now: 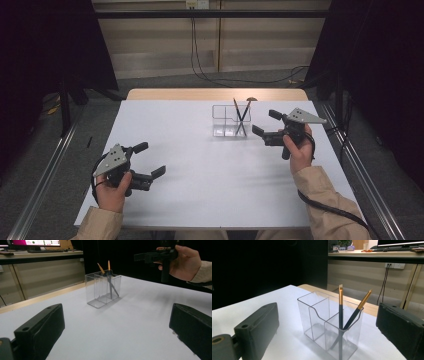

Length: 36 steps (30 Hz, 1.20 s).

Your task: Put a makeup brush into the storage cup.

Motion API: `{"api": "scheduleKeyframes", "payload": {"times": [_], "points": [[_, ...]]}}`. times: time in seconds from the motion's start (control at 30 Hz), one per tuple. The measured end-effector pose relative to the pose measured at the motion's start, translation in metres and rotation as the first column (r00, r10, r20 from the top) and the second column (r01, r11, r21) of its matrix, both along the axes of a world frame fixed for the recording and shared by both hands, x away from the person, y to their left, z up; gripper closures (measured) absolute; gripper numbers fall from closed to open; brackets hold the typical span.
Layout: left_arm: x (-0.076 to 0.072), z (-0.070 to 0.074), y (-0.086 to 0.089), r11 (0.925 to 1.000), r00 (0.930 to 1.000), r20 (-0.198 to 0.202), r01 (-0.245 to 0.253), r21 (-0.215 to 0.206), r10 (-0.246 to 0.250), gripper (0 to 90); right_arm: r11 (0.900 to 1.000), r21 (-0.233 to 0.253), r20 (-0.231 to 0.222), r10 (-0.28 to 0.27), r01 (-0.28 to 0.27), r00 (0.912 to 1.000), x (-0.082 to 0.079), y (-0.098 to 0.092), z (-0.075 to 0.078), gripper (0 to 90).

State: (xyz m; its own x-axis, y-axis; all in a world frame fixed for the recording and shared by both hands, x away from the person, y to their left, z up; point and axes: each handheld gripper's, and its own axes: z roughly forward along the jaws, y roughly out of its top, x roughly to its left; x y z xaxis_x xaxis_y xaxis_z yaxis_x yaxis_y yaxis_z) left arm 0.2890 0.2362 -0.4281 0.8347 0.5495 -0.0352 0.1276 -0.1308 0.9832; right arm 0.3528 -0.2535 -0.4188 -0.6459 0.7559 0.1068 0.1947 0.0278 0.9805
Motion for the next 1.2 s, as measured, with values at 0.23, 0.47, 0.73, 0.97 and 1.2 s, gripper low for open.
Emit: {"api": "scheduleKeyframes", "payload": {"times": [0.23,0.47,0.73,0.97,1.2], "points": [[0.000,0.000,0.001,1.0000,1.0000,-0.001,-0.002,-0.006,0.002,0.0,1.000,-0.008,0.009,0.005,-0.005,0.9999,-0.010,-0.002,0.000,4.1],[-0.001,0.001,0.002,0.9999,1.0000,-0.001,-0.005,-0.011,0.005,0.0,1.000,-0.012,0.008,0.022,-0.022,0.9997,-0.018,-0.003,0.002,4.4],[-0.001,0.001,0.003,0.9999,1.0000,0.002,-0.008,-0.009,0.008,0.0,1.000,-0.010,0.003,0.027,-0.027,0.9996,-0.027,-0.006,0.000,4.4],[-0.001,0.002,0.003,0.9998,1.0000,0.002,-0.009,-0.018,0.009,0.0,0.999,-0.022,-0.002,0.025,-0.025,0.9997,-0.034,-0.009,-0.003,4.8],[-0.002,0.002,0.003,0.9998,0.9999,0.001,-0.011,-0.014,0.011,0.0,0.999,-0.029,-0.006,0.017,-0.017,0.9998,-0.042,-0.015,-0.006,4.9]]}}
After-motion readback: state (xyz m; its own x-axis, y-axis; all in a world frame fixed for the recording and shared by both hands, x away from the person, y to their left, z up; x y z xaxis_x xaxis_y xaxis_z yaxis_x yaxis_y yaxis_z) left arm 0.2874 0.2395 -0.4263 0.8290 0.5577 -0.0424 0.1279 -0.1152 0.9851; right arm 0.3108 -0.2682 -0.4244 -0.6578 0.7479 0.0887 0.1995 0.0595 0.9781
